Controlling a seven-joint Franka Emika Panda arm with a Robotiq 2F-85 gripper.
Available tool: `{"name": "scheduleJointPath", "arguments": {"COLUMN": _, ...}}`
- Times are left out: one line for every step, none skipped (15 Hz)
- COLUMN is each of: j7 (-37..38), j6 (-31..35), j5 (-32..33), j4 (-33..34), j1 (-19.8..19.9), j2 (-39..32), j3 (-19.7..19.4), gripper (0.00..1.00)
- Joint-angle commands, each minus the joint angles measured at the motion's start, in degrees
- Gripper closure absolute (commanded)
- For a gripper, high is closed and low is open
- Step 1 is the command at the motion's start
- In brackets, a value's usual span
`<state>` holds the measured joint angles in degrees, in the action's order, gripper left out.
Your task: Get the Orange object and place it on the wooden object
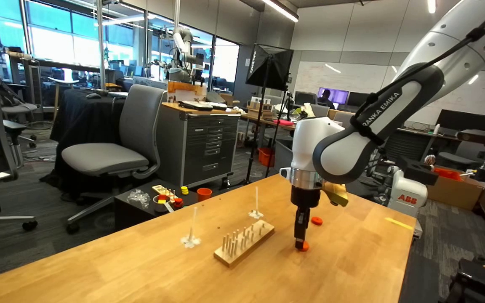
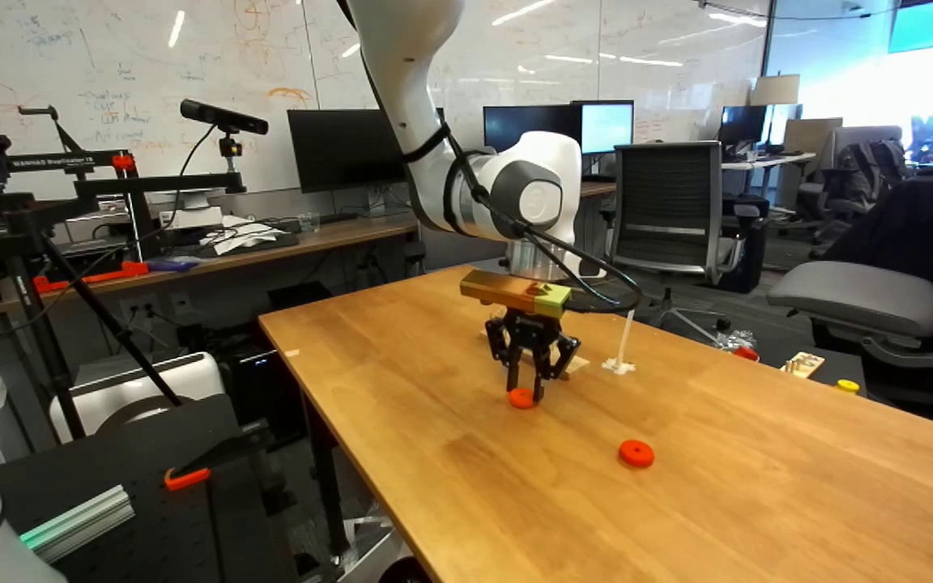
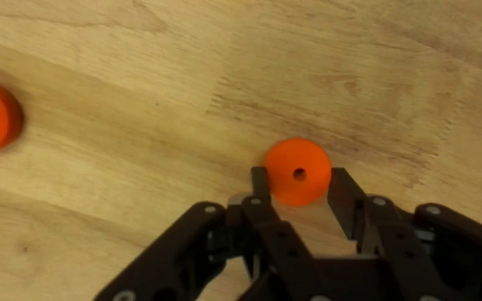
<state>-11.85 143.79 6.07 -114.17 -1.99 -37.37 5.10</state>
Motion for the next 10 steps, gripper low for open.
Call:
{"name": "scheduleJointPath", "arguments": {"j7": -1.53, "j6": -2.07, "j5": -2.32, "j4": -0.49, "j1": 1.60, "j2": 1.82, "j3": 1.65, "gripper": 0.84}}
{"name": "scheduleJointPath", "arguments": {"j7": -1.31, "j6": -2.28, "j5": -2.55, "j4": -0.72, "j1": 1.56, "j2": 2.26, "j3": 1.72, "gripper": 0.84}}
{"name": "scheduleJointPath", "arguments": {"j7": -1.31, "j6": -2.05, "j5": -2.75, "j4": -1.32, "j1": 1.64, "j2": 2.97, "j3": 1.96, "gripper": 0.84}}
{"name": "scheduleJointPath", "arguments": {"j7": -1.39, "j6": -1.87, "j5": -3.04, "j4": -1.77, "j1": 1.74, "j2": 3.70, "j3": 2.32, "gripper": 0.84}}
{"name": "scheduleJointPath", "arguments": {"j7": -1.26, "j6": -1.76, "j5": -3.23, "j4": -2.17, "j1": 1.67, "j2": 4.47, "j3": 2.58, "gripper": 0.84}}
{"name": "scheduleJointPath", "arguments": {"j7": -1.02, "j6": -1.38, "j5": -3.50, "j4": -2.50, "j1": 1.49, "j2": 5.26, "j3": 2.91, "gripper": 0.84}}
{"name": "scheduleJointPath", "arguments": {"j7": -0.86, "j6": -1.36, "j5": -3.84, "j4": -2.52, "j1": 1.31, "j2": 5.87, "j3": 3.23, "gripper": 0.84}}
{"name": "scheduleJointPath", "arguments": {"j7": -0.44, "j6": -2.08, "j5": -4.45, "j4": -1.74, "j1": 1.01, "j2": 6.19, "j3": 3.63, "gripper": 0.84}}
{"name": "scheduleJointPath", "arguments": {"j7": -0.14, "j6": -2.56, "j5": -4.95, "j4": -1.05, "j1": 0.76, "j2": 6.46, "j3": 3.98, "gripper": 0.84}}
{"name": "scheduleJointPath", "arguments": {"j7": 0.32, "j6": -3.30, "j5": -5.50, "j4": -0.02, "j1": 0.39, "j2": 6.55, "j3": 4.30, "gripper": 0.84}}
